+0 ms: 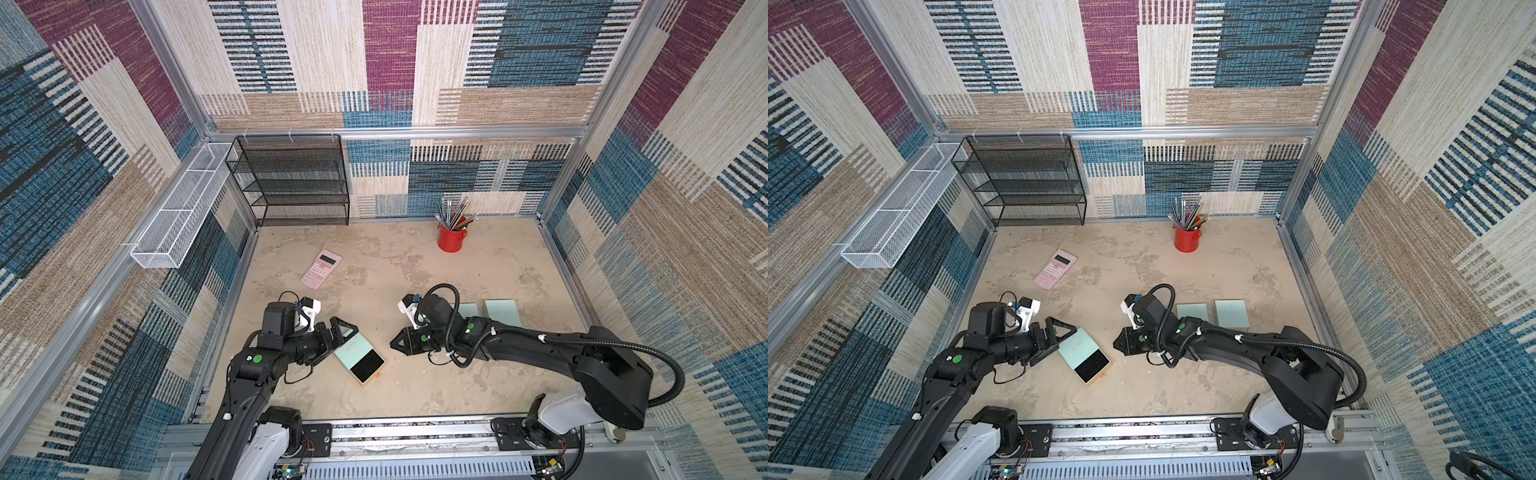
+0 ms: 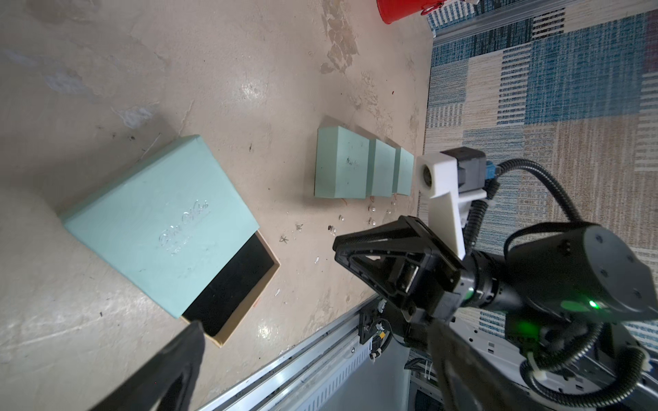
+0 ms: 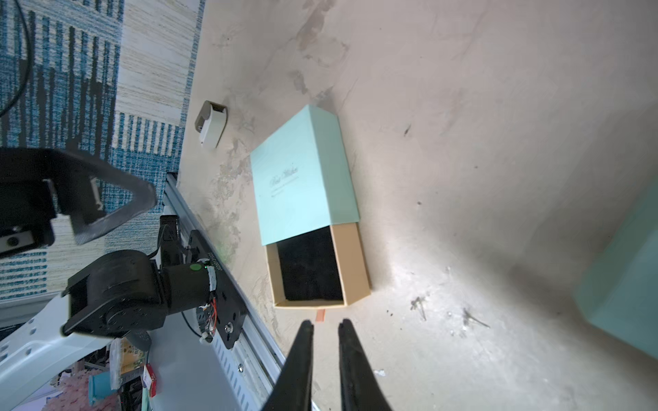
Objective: Take out the earrings from the drawer-style jewelry box
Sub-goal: Place the earring at the center of the board, then close the drawer of the jewelry box.
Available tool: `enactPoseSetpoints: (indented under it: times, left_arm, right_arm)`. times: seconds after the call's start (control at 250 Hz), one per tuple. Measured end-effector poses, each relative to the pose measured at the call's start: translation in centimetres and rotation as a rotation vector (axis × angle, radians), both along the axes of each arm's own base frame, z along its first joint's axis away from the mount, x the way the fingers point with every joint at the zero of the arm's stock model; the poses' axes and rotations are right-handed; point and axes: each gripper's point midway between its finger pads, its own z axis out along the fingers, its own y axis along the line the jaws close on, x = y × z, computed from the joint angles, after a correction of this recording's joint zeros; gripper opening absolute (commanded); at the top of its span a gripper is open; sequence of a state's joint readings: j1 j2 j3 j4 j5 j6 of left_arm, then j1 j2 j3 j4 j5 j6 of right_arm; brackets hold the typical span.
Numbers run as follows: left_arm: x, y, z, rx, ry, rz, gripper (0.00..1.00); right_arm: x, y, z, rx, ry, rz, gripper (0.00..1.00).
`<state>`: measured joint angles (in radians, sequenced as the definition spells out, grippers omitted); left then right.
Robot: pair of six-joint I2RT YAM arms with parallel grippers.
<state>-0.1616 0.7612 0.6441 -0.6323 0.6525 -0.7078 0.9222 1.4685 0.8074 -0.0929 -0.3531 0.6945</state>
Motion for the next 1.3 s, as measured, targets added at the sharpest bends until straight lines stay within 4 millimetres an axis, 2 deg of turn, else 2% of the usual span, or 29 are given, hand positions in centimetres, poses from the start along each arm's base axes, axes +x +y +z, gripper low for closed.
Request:
enactPoseSetpoints:
  times: [0.144,0.36,0.52,0.756,1.08,1.3]
  left_arm:
    - [2.0,0.0,-0.9,0.020,0.020,0.020,0.98]
    - [5.7,1.1,-3.8,0.086,0.073,0.121,0.99]
    - [7.6,1.3,-5.9,0.112,0.118,0.159,0.98]
    - [9.3,1.1,-6.9,0.120,0.140,0.161,0.99]
    - [9.2,0.3,-9.2,0.093,0.211,0.120,0.98]
    - [9.2,-0.5,-9.2,0.052,0.211,0.092,0.99]
  right_arm:
    - [-2.2,0.6,-0.2,-0.018,0.001,0.039,0.17]
    - [-5.6,0.3,-4.0,-0.115,0.060,0.063,0.15]
    - [-6.7,0.5,-5.5,-0.141,0.090,0.072,0.15]
    - [-6.2,2.0,-7.9,-0.165,0.110,0.064,0.15]
    - [-4.4,5.9,-7.3,-0.116,0.083,0.064,0.14]
    - [-2.7,7.4,-6.9,-0.099,0.072,0.049,0.14]
